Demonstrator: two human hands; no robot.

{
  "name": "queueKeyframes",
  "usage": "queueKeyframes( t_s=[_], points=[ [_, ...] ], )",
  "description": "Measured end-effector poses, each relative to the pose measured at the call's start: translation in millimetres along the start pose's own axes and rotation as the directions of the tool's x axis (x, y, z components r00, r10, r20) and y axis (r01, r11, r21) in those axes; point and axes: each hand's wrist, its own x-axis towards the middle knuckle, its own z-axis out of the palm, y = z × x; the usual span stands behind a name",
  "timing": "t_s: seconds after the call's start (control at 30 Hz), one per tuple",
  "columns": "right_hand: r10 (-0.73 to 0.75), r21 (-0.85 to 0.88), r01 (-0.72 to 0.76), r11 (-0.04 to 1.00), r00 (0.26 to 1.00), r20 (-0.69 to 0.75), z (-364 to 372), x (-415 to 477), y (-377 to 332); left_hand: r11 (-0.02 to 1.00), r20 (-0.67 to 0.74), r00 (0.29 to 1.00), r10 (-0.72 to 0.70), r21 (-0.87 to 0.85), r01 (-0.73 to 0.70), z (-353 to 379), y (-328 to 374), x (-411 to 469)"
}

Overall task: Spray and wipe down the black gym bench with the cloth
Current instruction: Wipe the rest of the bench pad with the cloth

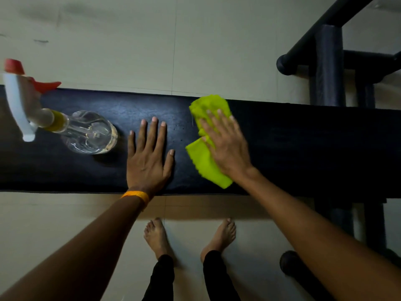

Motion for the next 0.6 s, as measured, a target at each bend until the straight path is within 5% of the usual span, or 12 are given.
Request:
queueKeyframes(
  t_s=[0.13, 0.3, 0.47, 0.6],
  points=[
    [0.377, -0.007, -0.380, 0.925, 0.919, -0.113, 3.2, 23.0, -11.0, 1.000, -0.020, 1.000, 0.000, -0.011, 0.000, 1.8, 1.1, 1.4],
    [-0.043, 0.095, 0.058, 0.994, 0.986, -0.160, 19.1, 41.7, -53.3, 1.000, -0.047, 0.999, 0.006, -0.021, -0.007, 3.7, -2.0, 0.5],
    [0.145, -0.097, -0.169, 0.981, 0.965, -0.219, -4.7, 47.9, -5.3, 1.000, -0.038, 0.999, 0.015, -0.023, -0.016, 3.2, -1.8, 1.0],
    [0.242, -0.090, -0.253, 0.963, 0.964, -0.114, -36.6, 5.8, -2.8, 0.999, -0.039, 0.999, 0.010, -0.042, -0.012, 1.0, -1.5, 2.3]
  ],
)
